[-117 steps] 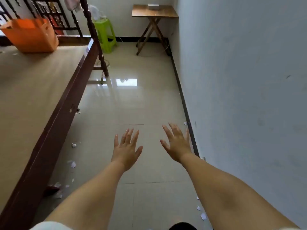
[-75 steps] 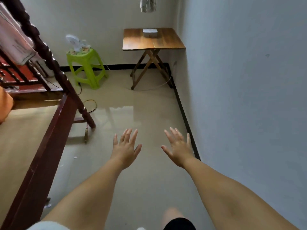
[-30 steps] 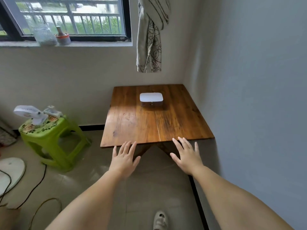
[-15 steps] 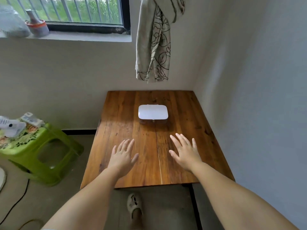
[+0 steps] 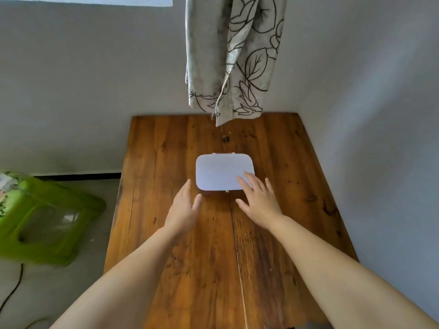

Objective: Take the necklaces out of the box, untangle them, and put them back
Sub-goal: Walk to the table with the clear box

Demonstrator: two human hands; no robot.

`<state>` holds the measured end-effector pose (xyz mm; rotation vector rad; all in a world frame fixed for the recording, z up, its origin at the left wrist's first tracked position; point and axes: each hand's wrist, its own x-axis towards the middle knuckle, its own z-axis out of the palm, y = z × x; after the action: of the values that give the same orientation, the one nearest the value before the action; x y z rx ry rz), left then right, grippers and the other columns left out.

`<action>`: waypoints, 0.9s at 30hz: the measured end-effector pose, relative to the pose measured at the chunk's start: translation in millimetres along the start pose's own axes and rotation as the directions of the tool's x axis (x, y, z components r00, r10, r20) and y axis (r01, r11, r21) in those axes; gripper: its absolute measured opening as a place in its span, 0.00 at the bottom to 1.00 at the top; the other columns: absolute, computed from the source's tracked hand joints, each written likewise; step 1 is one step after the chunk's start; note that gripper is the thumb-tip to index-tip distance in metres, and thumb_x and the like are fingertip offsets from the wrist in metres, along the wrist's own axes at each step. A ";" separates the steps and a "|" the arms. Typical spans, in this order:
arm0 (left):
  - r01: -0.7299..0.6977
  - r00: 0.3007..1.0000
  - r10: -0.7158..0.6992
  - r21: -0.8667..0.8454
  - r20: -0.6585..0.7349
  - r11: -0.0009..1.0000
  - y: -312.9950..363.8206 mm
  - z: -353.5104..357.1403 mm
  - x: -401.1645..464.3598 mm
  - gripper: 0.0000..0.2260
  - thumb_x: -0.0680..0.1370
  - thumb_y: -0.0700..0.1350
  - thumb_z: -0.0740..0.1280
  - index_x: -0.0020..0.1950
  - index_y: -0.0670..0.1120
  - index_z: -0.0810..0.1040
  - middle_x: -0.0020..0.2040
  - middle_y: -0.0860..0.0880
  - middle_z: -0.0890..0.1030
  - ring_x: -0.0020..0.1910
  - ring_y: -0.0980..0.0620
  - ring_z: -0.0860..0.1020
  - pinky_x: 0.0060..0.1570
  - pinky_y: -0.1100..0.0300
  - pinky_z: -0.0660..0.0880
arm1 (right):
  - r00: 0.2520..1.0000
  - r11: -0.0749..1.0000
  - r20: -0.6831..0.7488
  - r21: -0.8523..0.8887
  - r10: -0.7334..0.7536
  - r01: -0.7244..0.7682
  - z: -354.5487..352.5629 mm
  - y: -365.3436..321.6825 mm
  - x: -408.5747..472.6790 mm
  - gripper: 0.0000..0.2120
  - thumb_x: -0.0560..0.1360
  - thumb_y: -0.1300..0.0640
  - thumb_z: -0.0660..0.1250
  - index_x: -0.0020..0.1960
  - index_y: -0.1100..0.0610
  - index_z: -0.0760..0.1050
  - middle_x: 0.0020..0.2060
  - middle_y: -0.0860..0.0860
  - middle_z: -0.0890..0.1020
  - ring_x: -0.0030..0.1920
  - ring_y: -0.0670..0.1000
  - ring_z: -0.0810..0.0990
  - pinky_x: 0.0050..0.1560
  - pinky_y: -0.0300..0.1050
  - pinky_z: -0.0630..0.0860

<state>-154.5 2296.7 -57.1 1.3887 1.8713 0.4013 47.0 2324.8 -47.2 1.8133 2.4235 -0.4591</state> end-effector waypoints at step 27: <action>0.224 0.964 -0.262 -0.665 0.043 0.713 4.9 25.3 53.3 0.15 0.81 0.53 0.53 0.65 0.53 0.72 0.60 0.58 0.73 0.62 0.58 0.71 0.63 0.57 0.67 | 0.943 0.967 -0.274 0.114 -0.190 0.229 3.5 33.2 82.5 0.21 0.73 0.50 0.69 0.64 0.55 0.76 0.59 0.53 0.81 0.62 0.54 0.78 0.70 0.54 0.62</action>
<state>-139.3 2342.7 -91.2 0.6351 1.6682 0.8795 53.6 2408.5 -76.7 1.7761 2.8517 -0.4473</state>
